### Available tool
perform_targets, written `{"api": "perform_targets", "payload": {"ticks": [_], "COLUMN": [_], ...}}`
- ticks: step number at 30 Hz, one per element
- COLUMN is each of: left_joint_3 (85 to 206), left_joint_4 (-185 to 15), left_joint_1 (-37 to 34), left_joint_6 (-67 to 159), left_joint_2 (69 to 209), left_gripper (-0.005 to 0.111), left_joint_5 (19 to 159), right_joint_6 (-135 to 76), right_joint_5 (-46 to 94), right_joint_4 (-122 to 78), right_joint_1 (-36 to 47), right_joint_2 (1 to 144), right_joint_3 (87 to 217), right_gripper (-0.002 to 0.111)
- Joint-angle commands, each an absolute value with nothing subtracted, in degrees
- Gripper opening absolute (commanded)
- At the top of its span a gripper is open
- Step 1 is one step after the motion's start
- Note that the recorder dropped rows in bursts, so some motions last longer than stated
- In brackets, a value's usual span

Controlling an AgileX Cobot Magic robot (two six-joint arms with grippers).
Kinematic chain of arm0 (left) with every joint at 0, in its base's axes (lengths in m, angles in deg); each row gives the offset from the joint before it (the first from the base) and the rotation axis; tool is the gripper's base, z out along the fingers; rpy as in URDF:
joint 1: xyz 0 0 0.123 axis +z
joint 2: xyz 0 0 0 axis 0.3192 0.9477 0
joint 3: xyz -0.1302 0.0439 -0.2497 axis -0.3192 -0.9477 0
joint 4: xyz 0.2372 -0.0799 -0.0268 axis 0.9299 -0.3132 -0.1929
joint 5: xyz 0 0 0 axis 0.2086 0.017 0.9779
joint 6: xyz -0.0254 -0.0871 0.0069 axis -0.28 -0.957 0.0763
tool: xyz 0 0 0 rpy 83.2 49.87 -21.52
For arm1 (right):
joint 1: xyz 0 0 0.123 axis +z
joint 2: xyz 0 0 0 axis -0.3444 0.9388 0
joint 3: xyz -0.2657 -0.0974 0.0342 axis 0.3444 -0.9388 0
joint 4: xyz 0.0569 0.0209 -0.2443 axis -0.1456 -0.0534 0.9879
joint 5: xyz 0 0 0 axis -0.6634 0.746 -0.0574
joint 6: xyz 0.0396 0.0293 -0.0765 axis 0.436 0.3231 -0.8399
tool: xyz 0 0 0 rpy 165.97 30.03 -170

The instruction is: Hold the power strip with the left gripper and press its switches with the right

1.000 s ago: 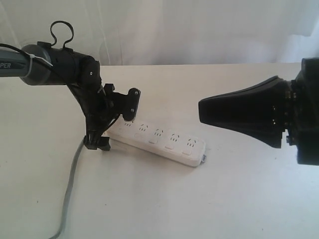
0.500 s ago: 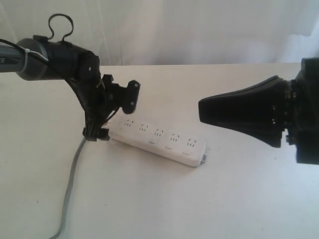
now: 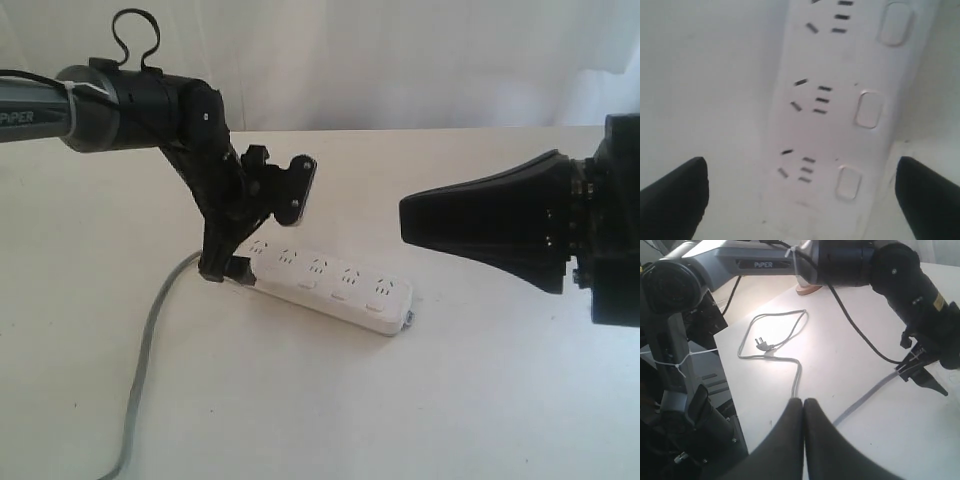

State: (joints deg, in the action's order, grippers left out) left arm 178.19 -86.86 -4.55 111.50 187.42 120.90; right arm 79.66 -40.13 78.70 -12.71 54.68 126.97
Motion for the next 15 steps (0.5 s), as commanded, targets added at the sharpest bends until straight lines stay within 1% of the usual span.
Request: {"api": "perform_targets", "payload": {"ticks": [1,15], "left_joint_3": [178.3,178.44], "left_joint_4": [-89.54,-92.52], "left_joint_1": [-5.44,-5.42], "left_joint_6": [112.31,118.03], "left_joint_2": [188.45,193.75], "left_gripper": [0.105,0.105], "left_joint_5": [124.03,119.73], "right_joint_6": [79.35,79.45], "right_joint_5": [-41.78,-43.02], "right_joint_4": [78.21,78.21], "right_joint_1": [-12.59,-12.59], "right_joint_2": [54.66,54.66], "right_joint_3": [126.82,126.82], "right_gripper": [0.0,0.0]}}
